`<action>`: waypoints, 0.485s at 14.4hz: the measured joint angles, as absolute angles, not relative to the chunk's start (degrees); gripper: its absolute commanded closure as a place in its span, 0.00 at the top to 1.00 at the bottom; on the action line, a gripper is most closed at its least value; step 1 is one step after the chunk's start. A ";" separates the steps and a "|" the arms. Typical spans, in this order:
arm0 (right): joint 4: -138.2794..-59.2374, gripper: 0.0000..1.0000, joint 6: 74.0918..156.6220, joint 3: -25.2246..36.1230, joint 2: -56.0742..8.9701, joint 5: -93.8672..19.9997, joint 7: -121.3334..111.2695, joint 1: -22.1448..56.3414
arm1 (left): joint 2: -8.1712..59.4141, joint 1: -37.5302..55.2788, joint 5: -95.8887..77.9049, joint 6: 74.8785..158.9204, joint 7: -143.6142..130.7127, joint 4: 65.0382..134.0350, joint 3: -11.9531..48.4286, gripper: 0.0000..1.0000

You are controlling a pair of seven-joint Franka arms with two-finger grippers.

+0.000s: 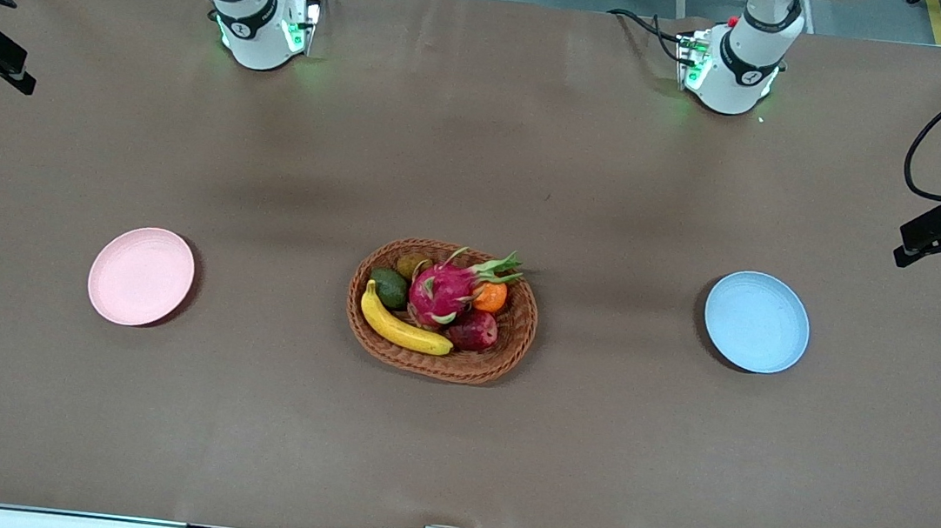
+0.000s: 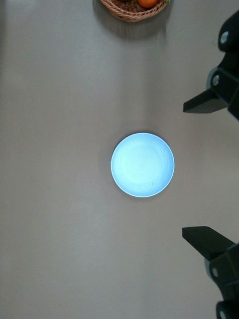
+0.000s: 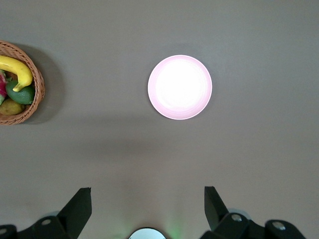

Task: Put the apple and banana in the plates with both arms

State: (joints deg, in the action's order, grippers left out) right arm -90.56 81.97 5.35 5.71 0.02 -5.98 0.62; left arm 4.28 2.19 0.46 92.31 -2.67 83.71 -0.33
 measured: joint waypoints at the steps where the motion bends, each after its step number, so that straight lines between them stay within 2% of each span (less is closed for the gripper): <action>1: -90.56 1.00 81.96 5.35 5.71 0.02 -5.98 0.62 | 4.35 2.41 0.39 92.11 -2.88 83.81 -0.10 1.00; 4: -90.52 1.00 81.93 5.37 5.71 0.02 -5.98 0.62 | 6.24 3.43 0.21 92.06 -6.02 84.24 3.38 1.00; 7: -90.48 1.00 81.89 5.36 5.71 0.02 -5.98 0.62 | 11.35 6.87 0.19 92.89 -14.05 84.44 7.13 1.00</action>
